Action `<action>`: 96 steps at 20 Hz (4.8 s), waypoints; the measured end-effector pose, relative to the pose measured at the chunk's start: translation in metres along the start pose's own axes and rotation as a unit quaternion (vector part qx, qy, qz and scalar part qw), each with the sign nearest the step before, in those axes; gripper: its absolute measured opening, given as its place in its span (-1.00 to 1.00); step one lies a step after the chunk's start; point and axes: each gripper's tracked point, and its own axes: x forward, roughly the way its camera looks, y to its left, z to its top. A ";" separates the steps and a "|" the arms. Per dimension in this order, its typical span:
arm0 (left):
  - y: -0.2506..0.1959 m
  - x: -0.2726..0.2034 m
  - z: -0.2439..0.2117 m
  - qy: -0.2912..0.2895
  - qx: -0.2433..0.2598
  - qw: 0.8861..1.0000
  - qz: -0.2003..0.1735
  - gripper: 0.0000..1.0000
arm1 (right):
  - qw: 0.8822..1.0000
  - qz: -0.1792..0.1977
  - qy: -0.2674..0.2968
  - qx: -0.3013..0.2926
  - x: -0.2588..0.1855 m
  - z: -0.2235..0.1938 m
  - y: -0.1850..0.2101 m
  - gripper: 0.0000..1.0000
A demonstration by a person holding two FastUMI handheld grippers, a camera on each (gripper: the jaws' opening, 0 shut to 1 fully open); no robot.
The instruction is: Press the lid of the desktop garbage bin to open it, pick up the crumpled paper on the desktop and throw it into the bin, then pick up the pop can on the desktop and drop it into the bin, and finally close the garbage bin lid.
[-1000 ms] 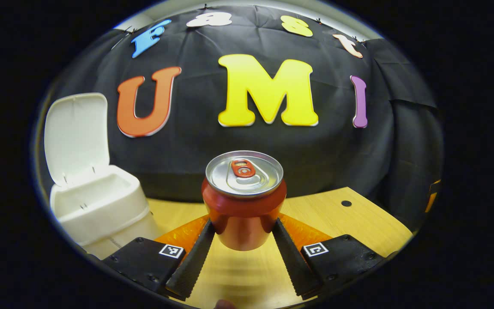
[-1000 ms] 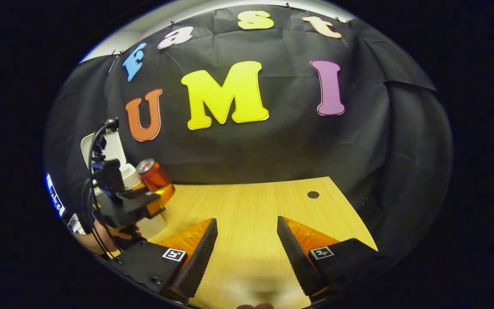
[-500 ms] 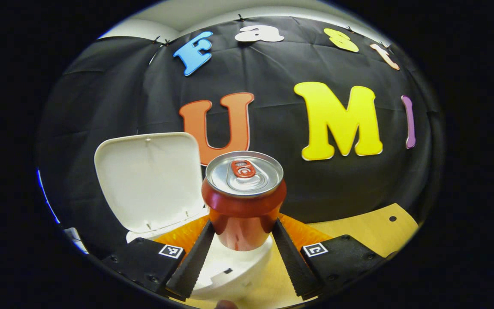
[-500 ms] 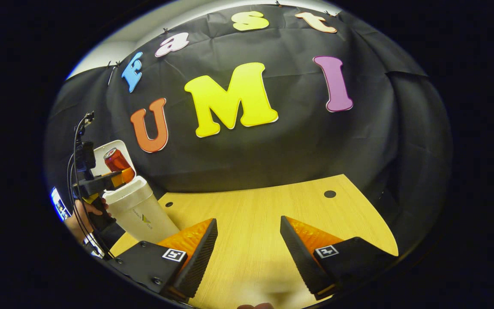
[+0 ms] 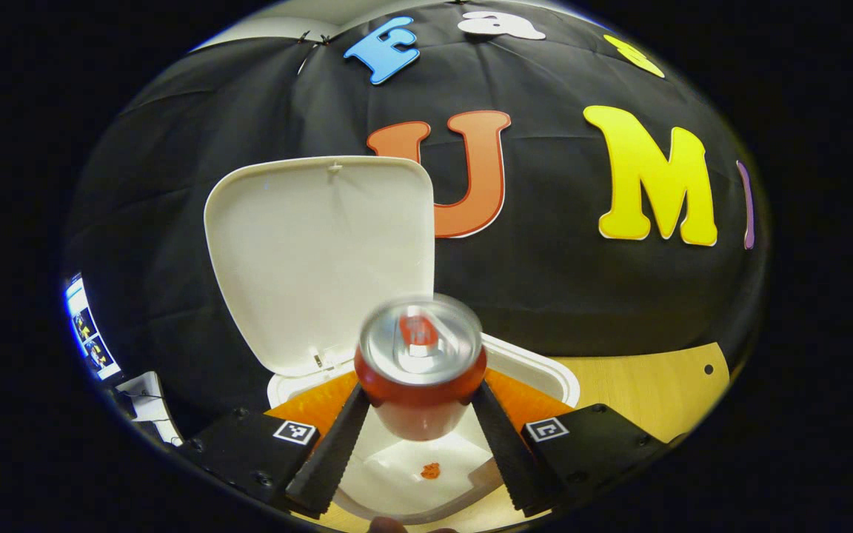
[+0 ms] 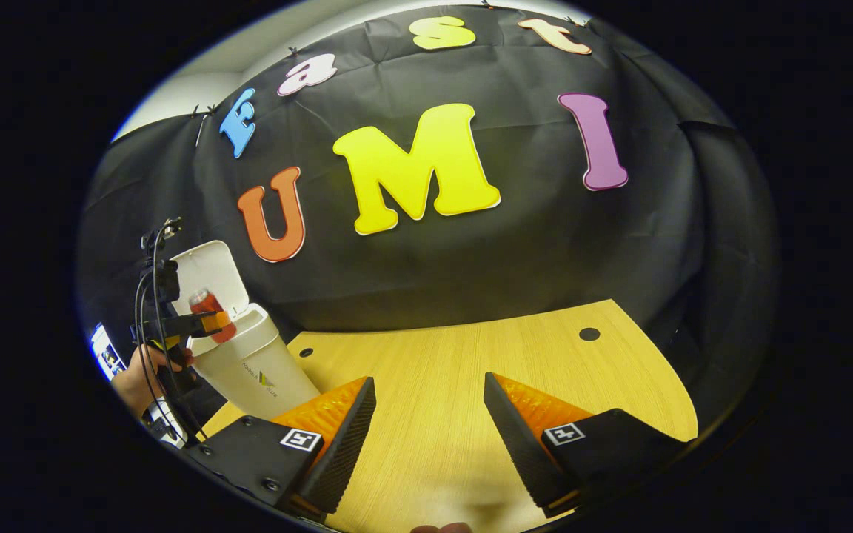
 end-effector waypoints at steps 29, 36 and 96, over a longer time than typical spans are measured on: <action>0.096 0.028 0.209 -0.080 -0.104 0.966 0.223 0.80 | 0.998 -0.012 -0.052 -0.042 -0.024 0.061 -0.027 0.86; 0.091 0.038 0.182 -0.034 -0.121 0.962 0.241 0.82 | 0.998 -0.032 -0.051 -0.019 -0.026 0.061 -0.048 0.86; -0.059 -0.021 0.016 -0.039 -0.091 0.991 0.089 0.84 | 0.995 0.035 -0.073 -0.049 -0.034 0.058 -0.008 0.85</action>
